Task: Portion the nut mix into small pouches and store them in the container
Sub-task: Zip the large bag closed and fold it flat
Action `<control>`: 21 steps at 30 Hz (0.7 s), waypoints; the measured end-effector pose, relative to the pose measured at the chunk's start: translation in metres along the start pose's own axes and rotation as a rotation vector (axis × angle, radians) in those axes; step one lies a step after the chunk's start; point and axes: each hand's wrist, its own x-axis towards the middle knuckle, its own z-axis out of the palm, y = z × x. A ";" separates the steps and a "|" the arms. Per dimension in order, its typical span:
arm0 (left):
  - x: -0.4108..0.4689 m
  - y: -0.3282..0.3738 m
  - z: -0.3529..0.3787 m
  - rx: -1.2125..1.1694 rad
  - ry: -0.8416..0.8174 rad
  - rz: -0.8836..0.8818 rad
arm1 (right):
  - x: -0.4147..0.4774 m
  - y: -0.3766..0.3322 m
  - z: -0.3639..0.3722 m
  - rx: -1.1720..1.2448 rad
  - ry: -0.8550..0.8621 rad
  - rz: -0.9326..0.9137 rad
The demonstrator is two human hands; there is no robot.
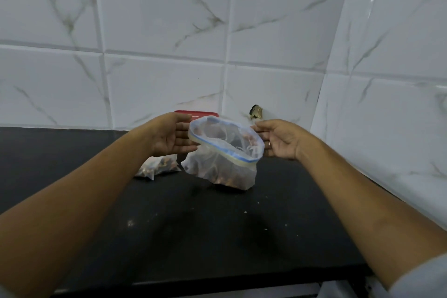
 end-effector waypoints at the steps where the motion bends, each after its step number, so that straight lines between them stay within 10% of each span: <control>1: 0.000 0.001 0.000 -0.052 -0.030 -0.006 | 0.001 0.001 0.000 0.048 -0.025 -0.003; 8: 0.002 -0.004 0.000 -0.194 -0.204 -0.018 | 0.005 0.005 0.005 0.196 -0.106 -0.005; 13: 0.002 -0.003 -0.004 -0.071 -0.268 0.021 | 0.001 0.001 0.010 -0.125 0.086 -0.178; 21: 0.006 -0.009 0.003 0.725 0.441 0.438 | -0.002 0.004 0.013 -0.859 0.645 -0.621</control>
